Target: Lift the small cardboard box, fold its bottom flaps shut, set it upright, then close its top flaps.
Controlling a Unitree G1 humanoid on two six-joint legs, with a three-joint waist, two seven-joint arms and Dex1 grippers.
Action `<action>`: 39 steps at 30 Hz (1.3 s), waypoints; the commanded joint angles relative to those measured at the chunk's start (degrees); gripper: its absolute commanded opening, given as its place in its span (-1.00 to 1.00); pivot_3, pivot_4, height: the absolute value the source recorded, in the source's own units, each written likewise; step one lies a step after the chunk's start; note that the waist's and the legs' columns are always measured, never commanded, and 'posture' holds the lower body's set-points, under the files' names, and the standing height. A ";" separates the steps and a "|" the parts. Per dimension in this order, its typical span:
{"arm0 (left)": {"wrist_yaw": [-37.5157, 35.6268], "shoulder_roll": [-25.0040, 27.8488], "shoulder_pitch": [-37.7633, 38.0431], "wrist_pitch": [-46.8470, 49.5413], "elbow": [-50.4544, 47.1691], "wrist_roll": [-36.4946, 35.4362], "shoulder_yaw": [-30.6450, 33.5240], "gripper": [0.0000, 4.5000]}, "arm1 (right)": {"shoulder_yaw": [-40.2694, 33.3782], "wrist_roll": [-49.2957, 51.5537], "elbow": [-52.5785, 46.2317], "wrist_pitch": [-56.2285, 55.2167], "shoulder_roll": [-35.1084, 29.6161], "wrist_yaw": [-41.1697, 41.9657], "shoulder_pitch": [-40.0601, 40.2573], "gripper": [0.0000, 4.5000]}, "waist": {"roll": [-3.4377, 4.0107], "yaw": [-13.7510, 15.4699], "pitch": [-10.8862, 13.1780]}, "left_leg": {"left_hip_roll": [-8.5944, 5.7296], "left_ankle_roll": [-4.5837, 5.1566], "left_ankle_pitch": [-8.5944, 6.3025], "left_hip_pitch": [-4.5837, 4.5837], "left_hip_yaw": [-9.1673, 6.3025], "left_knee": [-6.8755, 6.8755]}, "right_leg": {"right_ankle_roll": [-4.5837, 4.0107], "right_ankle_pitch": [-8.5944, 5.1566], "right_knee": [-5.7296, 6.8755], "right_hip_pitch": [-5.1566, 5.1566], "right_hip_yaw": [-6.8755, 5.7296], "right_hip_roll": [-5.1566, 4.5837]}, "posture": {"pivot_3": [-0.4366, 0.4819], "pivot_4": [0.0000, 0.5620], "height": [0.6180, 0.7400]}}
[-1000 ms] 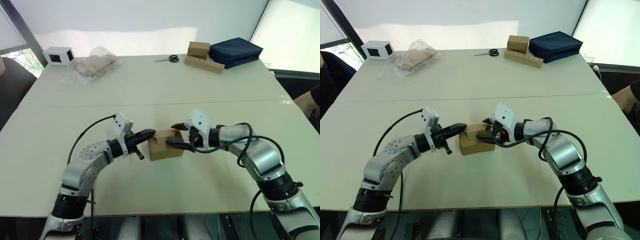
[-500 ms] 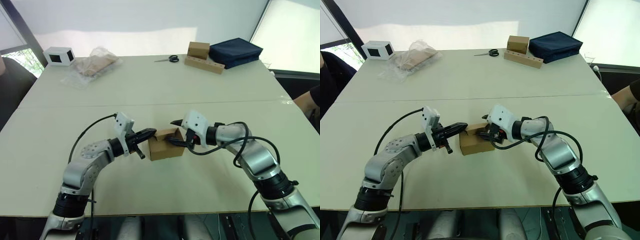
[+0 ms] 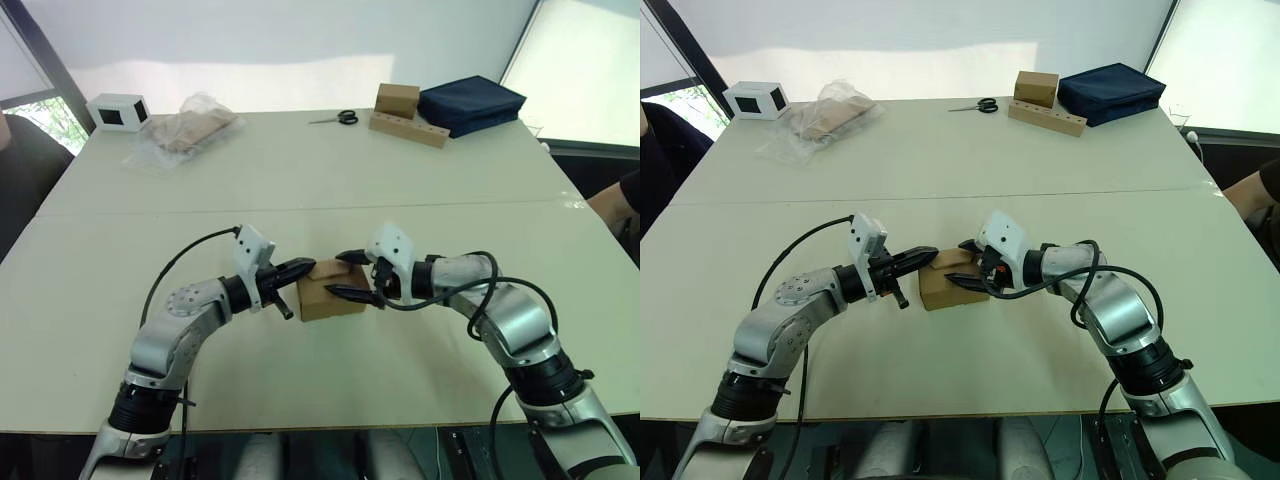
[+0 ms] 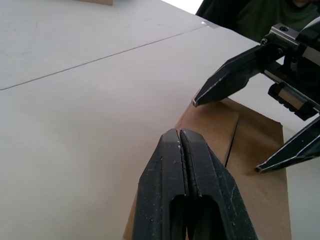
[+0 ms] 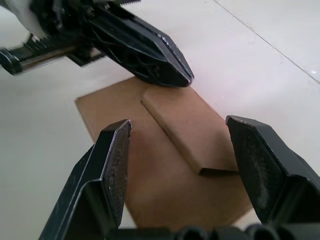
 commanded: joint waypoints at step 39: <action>4.13 1.35 3.24 -7.65 -7.97 1.09 6.47 -1.00 | -13.39 15.53 -4.31 7.99 0.01 0.49 3.99 0.39 | 0.01 -0.02 -0.02 | 0.01 0.06 -0.03 0.07 0.00 -0.01 | 0.00 0.00 -0.02 0.08 0.00 0.02 | -0.05 -0.47 1.00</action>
